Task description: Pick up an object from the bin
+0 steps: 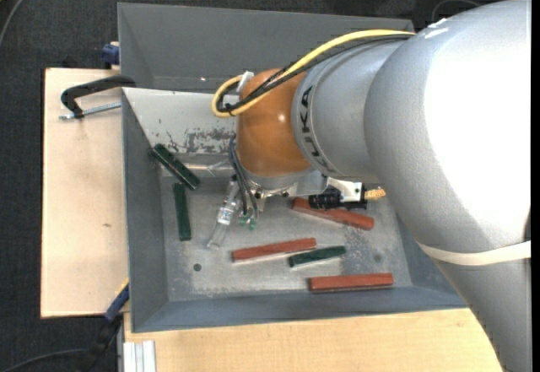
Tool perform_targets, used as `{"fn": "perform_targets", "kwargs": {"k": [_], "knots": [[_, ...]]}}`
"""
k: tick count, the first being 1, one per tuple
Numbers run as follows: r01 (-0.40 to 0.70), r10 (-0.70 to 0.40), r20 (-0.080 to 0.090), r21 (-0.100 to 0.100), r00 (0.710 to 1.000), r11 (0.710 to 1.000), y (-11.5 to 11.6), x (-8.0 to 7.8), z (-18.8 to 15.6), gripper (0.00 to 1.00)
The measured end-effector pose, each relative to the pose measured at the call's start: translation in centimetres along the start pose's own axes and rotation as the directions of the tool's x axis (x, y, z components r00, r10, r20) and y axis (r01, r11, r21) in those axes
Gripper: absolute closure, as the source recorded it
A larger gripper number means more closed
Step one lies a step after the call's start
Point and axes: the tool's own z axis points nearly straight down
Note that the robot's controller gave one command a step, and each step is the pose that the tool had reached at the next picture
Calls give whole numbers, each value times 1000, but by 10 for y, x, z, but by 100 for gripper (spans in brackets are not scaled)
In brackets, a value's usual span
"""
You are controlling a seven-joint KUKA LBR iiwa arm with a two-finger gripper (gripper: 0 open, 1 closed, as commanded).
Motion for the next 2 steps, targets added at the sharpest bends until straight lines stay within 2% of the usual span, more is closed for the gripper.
{"fn": "perform_targets", "kwargs": {"k": [1, 2], "knots": [[42, -42, 10, -9, 999, 999, 31, -30, -80, 0], [-38, 38, -9, 4, 999, 999, 47, -22, 8, 0]]}}
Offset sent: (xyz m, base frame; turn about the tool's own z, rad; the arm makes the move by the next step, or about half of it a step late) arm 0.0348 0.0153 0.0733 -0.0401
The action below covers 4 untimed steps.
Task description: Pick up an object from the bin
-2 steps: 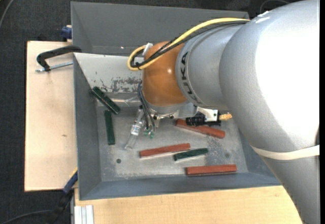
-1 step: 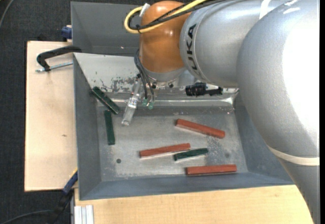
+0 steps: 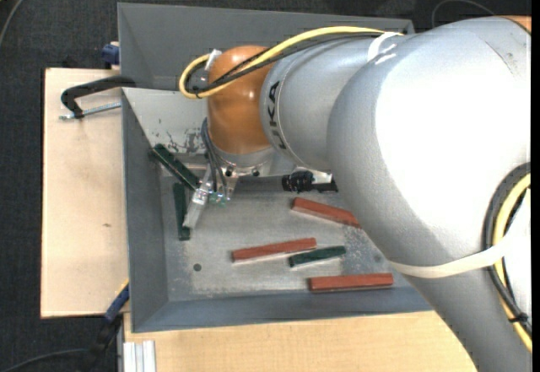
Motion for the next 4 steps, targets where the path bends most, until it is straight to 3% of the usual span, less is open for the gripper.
{"fn": "perform_targets", "kwargs": {"k": [1, 2, 3, 4], "knots": [[-183, 183, 3, -3, 983, 983, 3, 44, -4, 0], [-183, 183, 5, -7, 983, 983, 4, 43, -6, 100], [-38, 38, 16, -14, 999, 999, -15, 44, -222, 100], [-38, 38, 10, -6, 999, 999, -16, 44, -217, 0]]}}
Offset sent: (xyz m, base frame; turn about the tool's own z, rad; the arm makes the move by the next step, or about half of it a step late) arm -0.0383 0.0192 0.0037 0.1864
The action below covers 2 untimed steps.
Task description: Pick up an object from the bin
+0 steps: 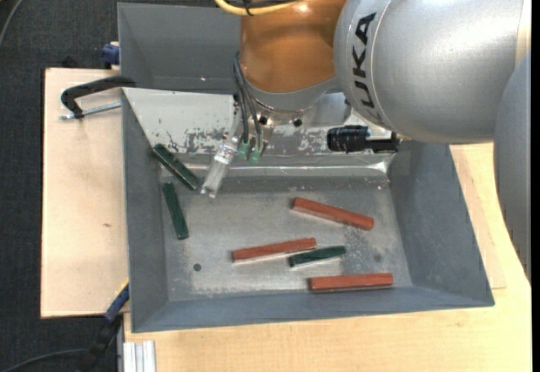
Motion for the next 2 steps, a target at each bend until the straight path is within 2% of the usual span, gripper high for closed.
{"fn": "perform_targets", "kwargs": {"k": [1, 2], "knots": [[141, -140, -12, 9, 990, 990, -64, 25, 165, 0], [268, -268, -9, 6, 963, 963, -120, -8, 215, 0]]}}
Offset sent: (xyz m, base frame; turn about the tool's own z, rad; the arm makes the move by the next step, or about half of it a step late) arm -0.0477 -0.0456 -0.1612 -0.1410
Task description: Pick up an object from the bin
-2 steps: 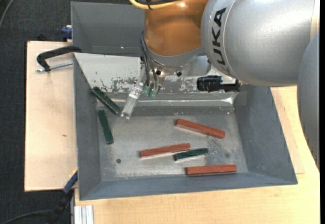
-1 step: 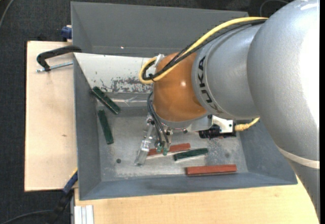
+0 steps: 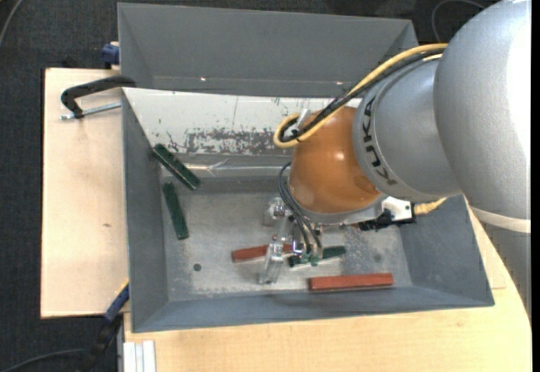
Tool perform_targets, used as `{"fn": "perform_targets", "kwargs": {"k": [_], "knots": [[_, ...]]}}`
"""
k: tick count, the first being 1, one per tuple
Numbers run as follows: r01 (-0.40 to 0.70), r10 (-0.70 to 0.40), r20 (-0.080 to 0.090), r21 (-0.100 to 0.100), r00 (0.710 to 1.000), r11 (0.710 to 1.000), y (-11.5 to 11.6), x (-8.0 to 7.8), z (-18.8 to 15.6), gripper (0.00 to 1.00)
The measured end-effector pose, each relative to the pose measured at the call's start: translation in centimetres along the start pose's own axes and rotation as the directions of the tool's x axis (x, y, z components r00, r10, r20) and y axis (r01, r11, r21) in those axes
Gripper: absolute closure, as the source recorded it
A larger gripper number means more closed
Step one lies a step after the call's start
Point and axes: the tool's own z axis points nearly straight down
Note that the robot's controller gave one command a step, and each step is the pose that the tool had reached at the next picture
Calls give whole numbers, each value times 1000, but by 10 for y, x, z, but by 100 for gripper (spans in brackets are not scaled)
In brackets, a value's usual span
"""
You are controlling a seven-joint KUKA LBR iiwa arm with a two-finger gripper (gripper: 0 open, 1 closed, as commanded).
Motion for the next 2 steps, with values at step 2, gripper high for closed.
{"fn": "perform_targets", "kwargs": {"k": [2], "knots": [[128, -128, 19, -6, 992, 992, 1, 1, -157, 100]]}}
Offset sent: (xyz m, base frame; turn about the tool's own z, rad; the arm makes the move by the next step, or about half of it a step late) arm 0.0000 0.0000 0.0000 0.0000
